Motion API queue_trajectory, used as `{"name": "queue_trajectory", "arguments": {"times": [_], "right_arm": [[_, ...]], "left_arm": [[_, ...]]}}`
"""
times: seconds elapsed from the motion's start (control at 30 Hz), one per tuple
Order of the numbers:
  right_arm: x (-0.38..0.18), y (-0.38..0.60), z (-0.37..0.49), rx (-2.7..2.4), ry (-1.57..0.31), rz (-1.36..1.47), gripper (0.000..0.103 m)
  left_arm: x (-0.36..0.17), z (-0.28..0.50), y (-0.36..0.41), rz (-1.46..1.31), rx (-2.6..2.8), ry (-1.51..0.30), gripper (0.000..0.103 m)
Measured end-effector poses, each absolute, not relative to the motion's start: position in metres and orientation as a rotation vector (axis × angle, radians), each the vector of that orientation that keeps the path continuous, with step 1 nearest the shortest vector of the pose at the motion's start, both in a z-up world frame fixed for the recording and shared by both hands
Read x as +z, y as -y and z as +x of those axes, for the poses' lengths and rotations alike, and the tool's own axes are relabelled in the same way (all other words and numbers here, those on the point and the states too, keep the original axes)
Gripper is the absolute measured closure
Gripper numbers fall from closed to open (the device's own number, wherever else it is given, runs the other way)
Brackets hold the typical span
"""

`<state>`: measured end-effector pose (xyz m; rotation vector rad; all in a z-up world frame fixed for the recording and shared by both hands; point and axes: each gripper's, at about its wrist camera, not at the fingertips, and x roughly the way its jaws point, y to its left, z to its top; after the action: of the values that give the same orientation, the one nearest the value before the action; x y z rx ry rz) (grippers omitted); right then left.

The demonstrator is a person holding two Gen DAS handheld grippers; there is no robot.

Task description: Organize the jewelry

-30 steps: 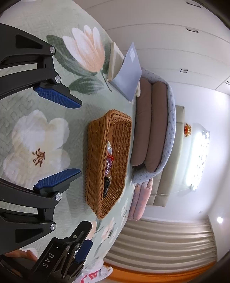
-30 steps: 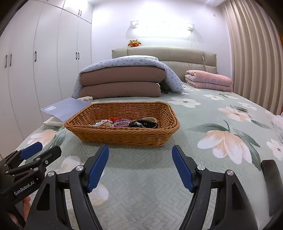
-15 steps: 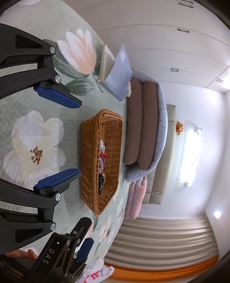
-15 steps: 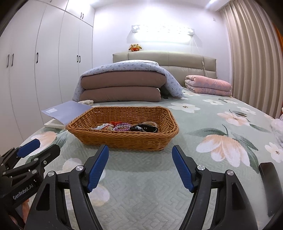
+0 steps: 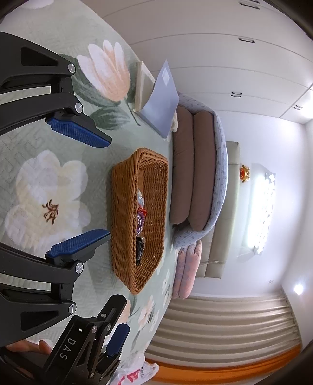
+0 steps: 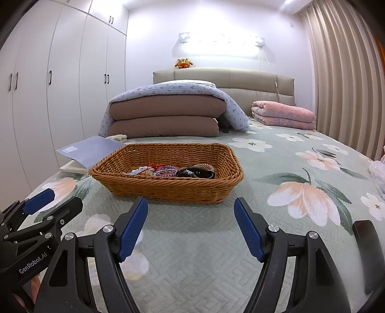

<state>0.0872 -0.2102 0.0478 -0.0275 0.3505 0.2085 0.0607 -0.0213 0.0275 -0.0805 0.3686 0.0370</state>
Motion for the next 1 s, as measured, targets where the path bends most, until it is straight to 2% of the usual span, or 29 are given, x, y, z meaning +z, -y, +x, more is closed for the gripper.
{"name": "queue_trajectory", "arguments": {"times": [1.0], "right_arm": [[0.0463, 0.2103, 0.0872, 0.209, -0.353, -0.033, 0.023]], "left_arm": [[0.0254, 0.0659, 0.0200, -0.074, 0.040, -0.386, 0.031]]}}
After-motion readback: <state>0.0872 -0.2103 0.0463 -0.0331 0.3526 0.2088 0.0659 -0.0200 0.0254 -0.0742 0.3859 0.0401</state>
